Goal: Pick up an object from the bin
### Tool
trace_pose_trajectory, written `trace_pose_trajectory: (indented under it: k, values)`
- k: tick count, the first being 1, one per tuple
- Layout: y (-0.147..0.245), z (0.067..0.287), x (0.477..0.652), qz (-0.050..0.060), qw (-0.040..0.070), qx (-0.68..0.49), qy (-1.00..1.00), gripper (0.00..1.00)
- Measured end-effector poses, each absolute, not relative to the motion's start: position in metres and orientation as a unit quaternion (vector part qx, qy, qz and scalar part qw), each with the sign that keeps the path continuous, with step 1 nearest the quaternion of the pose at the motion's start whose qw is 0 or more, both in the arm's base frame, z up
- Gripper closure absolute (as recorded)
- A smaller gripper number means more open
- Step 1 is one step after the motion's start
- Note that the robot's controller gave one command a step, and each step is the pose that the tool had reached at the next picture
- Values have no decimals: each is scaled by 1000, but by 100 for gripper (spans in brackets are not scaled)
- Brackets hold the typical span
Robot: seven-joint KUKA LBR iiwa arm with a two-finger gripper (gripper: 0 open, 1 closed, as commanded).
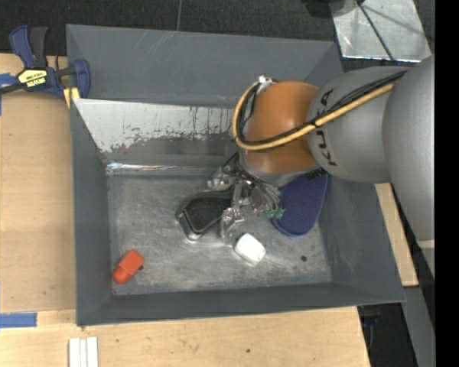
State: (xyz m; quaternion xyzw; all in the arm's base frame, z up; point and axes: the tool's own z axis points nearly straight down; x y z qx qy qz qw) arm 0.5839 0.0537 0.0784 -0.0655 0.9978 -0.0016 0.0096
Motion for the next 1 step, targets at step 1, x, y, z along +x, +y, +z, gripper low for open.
trace_pose_trajectory:
  k: [1]
  values:
    - [53, 152, 585, -1, 2, -65, 998, 100]
